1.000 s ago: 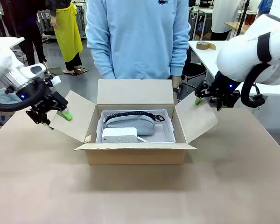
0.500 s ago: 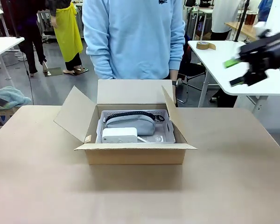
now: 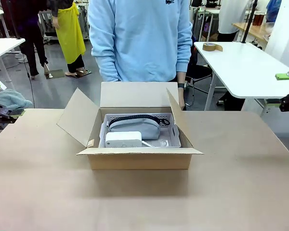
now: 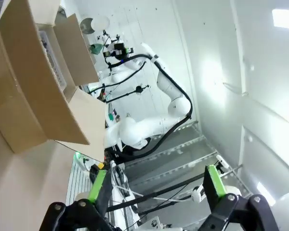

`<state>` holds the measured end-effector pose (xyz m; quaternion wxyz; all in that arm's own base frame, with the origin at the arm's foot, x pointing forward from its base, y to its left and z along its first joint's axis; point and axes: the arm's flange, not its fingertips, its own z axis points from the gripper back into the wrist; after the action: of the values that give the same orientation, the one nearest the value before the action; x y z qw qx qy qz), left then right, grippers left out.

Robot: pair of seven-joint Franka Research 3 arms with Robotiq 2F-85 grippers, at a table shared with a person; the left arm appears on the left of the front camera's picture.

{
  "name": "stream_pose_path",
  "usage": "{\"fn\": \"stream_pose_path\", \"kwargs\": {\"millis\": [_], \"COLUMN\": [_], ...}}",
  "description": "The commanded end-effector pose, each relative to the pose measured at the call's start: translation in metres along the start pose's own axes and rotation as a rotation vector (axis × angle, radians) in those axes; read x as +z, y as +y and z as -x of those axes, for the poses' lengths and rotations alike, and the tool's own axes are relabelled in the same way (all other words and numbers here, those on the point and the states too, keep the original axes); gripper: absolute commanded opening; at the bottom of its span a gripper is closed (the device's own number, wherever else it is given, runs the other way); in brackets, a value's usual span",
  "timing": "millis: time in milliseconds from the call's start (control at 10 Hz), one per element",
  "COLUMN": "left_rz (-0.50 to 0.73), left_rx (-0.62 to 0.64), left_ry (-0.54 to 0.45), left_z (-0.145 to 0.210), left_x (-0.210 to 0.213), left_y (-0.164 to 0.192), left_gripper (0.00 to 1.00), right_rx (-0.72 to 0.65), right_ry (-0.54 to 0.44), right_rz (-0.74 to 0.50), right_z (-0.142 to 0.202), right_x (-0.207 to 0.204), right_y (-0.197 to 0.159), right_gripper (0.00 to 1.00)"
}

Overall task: Pack the gift set into the box.
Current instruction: Lift both hands away from the flaps of the Package Box, then press and hold the closed box until the human finishes sealing it.

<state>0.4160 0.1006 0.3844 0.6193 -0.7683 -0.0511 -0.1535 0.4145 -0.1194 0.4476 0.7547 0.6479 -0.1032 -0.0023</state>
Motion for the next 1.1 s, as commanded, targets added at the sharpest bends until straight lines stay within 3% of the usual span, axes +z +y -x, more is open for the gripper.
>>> {"fn": "stream_pose_path", "kwargs": {"millis": [0,1000], "left_rz": [-0.032,-0.032], "left_rx": [-0.05,-0.05], "left_ry": [0.063,0.063], "left_z": [0.0052,0.0052], "left_x": [-0.0043,-0.0043], "left_y": [-0.0159,-0.0159], "left_gripper": [1.0,1.0], "right_rx": [0.055,0.055], "right_ry": [0.054,0.054], "right_rz": [0.017,0.017], "right_z": [-0.0009,-0.0009], "right_x": [-0.0076,-0.0076], "right_y": [0.026,0.026], "right_gripper": [1.0,1.0]}}
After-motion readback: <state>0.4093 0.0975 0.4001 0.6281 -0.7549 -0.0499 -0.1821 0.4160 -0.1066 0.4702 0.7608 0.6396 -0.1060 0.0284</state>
